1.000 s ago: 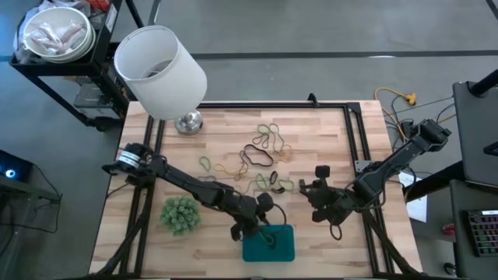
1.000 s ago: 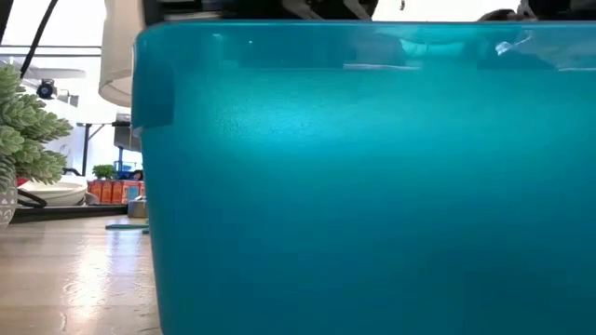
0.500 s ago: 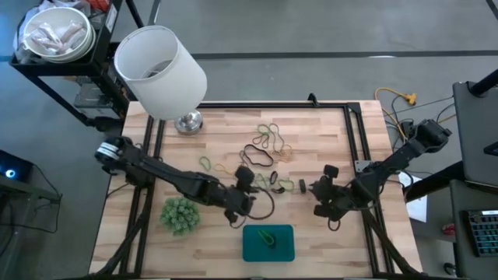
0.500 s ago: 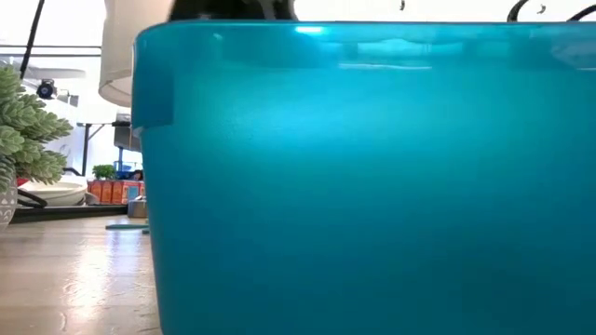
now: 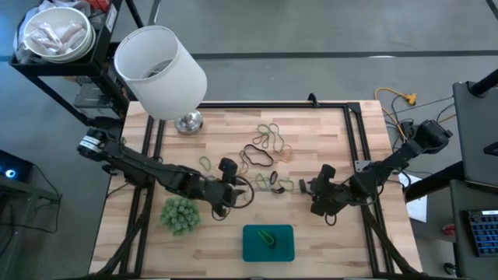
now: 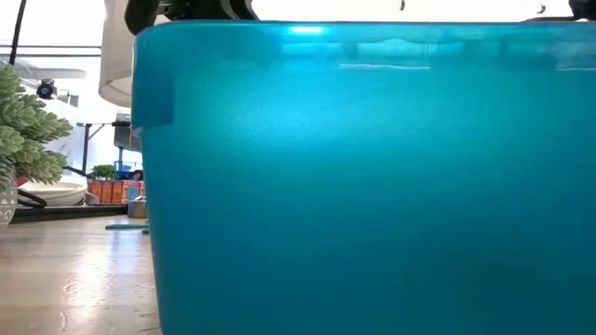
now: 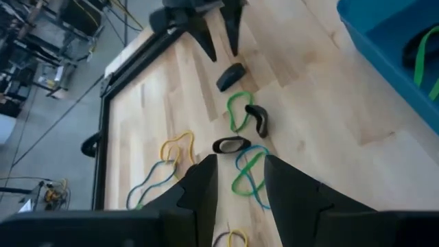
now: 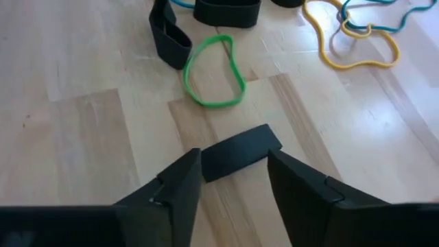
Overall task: Pick and place rubber bands into bin
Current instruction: Put the black rubber band into the blue bin
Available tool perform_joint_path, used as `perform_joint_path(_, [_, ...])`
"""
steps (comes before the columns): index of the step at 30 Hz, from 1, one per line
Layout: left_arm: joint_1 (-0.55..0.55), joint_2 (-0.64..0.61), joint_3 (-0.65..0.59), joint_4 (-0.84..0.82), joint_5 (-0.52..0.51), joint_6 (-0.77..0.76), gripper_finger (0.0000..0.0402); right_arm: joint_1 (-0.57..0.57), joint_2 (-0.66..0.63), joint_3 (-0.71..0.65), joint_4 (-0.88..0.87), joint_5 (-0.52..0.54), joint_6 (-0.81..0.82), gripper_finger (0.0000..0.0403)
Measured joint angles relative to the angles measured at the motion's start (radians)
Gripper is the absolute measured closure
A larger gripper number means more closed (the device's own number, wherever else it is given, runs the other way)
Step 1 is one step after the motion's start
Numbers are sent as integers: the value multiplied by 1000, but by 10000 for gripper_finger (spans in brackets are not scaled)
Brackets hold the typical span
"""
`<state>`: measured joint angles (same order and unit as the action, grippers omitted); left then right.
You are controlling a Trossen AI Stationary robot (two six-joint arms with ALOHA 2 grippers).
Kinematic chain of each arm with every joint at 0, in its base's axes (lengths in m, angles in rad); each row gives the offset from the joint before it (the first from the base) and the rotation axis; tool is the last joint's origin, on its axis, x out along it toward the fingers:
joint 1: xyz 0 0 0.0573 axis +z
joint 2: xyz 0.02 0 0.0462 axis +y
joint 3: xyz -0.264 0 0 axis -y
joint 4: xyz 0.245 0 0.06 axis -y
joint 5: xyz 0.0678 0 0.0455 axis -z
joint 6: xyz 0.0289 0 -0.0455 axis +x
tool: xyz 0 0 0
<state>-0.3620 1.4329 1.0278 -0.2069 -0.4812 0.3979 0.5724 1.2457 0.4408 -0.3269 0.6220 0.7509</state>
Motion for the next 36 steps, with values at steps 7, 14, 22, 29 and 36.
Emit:
perform_joint_path(7, [0,-22,-20,21,0,0,297,-5,58,-72,171,-10,-45,192])
perform_joint_path(14, [0,-22,-20,20,0,1,297,-43,130,-67,186,-29,-70,182])
perform_joint_path(22, [0,-21,-20,16,0,1,297,-104,162,-47,194,-33,-137,232])
perform_joint_path(29, [-1,-21,-20,15,0,1,297,-105,161,-34,179,-14,-265,373])
perform_joint_path(36, [-1,-21,-20,14,0,1,297,-103,161,-3,183,33,-346,394])
